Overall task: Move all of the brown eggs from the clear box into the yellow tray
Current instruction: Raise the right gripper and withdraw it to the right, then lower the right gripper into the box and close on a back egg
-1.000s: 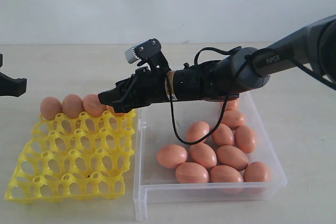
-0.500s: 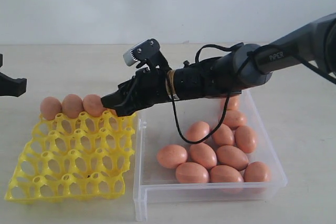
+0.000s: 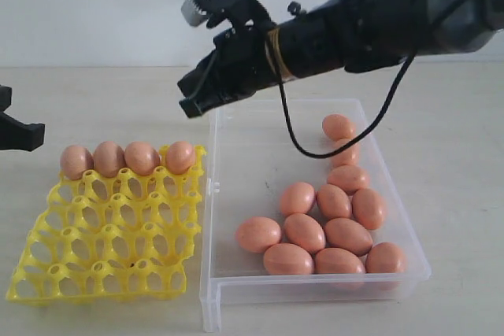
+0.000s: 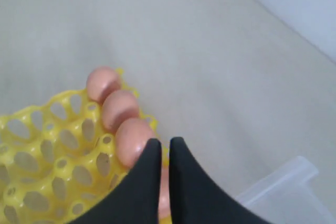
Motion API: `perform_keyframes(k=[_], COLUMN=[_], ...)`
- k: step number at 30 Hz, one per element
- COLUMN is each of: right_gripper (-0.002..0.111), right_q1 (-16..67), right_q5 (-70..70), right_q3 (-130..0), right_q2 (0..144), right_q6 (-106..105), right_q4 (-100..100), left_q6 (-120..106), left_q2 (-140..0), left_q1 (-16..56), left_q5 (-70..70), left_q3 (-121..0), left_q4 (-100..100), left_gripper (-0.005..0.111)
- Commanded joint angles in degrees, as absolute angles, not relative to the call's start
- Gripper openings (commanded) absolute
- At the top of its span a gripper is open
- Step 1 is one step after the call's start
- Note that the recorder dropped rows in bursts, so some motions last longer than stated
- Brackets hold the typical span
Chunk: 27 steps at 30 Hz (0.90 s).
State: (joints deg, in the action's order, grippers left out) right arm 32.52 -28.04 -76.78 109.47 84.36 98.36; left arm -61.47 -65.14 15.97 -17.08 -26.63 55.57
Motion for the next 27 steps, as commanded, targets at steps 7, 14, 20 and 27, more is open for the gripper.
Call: perform_keyframes(k=[7, 14, 20, 27], right_gripper=[0.000, 0.000, 0.000, 0.000], right_q1=[24.2, 19.8, 19.8, 19.9], right_q5=[-21.4, 19.1, 37.8, 38.3], right_q3=[-71.8, -62.8, -66.4, -69.5], right_q2=[98.1, 91.4, 91.0, 91.2], right_q6=[95.4, 76.6, 23.1, -10.4], right_q4=[99.9, 98.7, 51.1, 5.8], left_q6=[-61.3, -61.3, -61.3, -61.3], left_q2=[-65.0, -65.0, -65.0, -65.0], left_q1=[15.9, 15.9, 15.9, 15.9], left_q5=[-13.2, -12.6, -13.1, -12.0], left_q3=[-26.4, -26.4, -26.4, -26.4], left_q4=[56.1, 56.1, 56.1, 56.1], left_gripper=[0.004, 0.004, 0.004, 0.004])
